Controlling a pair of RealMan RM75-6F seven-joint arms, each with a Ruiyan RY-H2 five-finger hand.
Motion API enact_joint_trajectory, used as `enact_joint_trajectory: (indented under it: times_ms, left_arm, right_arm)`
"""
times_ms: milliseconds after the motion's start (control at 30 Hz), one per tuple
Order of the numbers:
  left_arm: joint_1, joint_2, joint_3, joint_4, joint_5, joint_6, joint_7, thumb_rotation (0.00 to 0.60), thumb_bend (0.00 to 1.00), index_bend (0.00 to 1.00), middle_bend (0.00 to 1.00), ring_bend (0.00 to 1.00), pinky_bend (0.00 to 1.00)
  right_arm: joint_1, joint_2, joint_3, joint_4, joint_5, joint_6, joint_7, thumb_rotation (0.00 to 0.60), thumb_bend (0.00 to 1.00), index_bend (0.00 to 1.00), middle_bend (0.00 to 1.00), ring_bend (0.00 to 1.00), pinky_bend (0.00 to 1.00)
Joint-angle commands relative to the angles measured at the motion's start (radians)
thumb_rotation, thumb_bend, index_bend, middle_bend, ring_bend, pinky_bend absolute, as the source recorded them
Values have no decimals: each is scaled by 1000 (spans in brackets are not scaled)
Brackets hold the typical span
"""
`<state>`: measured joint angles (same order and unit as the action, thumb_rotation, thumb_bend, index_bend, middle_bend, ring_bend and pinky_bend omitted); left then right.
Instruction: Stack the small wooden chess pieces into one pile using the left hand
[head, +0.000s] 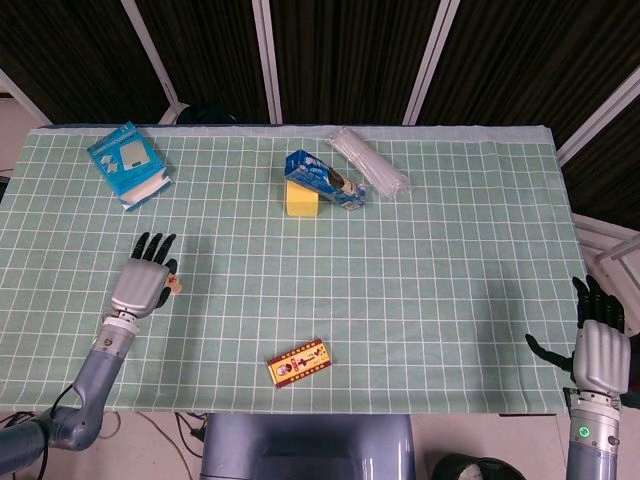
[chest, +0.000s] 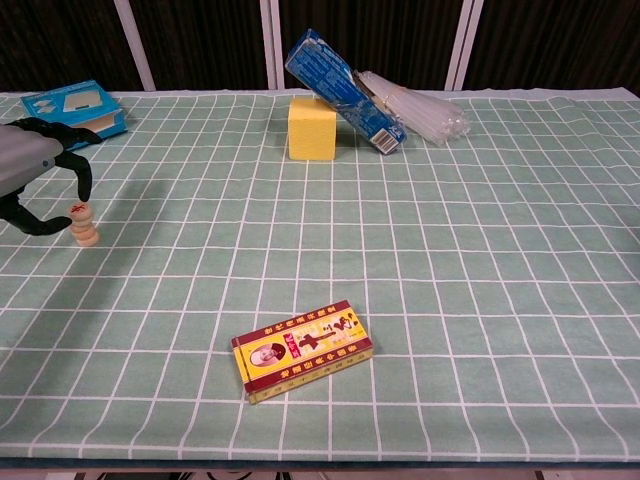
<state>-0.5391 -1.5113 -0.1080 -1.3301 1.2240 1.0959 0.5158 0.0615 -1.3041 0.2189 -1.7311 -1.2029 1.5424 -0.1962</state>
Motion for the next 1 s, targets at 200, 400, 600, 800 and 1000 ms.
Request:
enact_joint_trajectory:
  times_ms: [200, 400, 600, 800, 1000]
  left_arm:
    - [-2, -2, 2, 1, -1, 1, 1, 600, 319, 435, 29, 0, 0]
    - [5, 18, -4, -19, 7, 24, -12, 600, 319, 432, 29, 0, 0]
    - [23, 61, -10, -58, 21, 65, -36, 600, 316, 381, 28, 0, 0]
    - [86, 123, 0, -121, 60, 156, -124, 600, 309, 238, 22, 0, 0]
    - [192, 200, 35, -178, 135, 304, -260, 600, 305, 103, 9, 0, 0]
  right_arm:
    - [0, -1, 1, 1, 0, 1, -2, 600, 232, 89, 13, 90, 0]
    - [1, -1, 1, 1, 1, -1, -1, 600, 232, 90, 13, 90, 0]
    - [1, -1, 0, 0, -1, 1, -3, 600, 232, 89, 13, 89, 0]
    - [1, -2, -2, 1, -5, 3, -5, 600, 232, 89, 13, 90, 0]
    - [2, 5, -6, 9, -34, 6, 14, 600, 232, 90, 13, 89, 0]
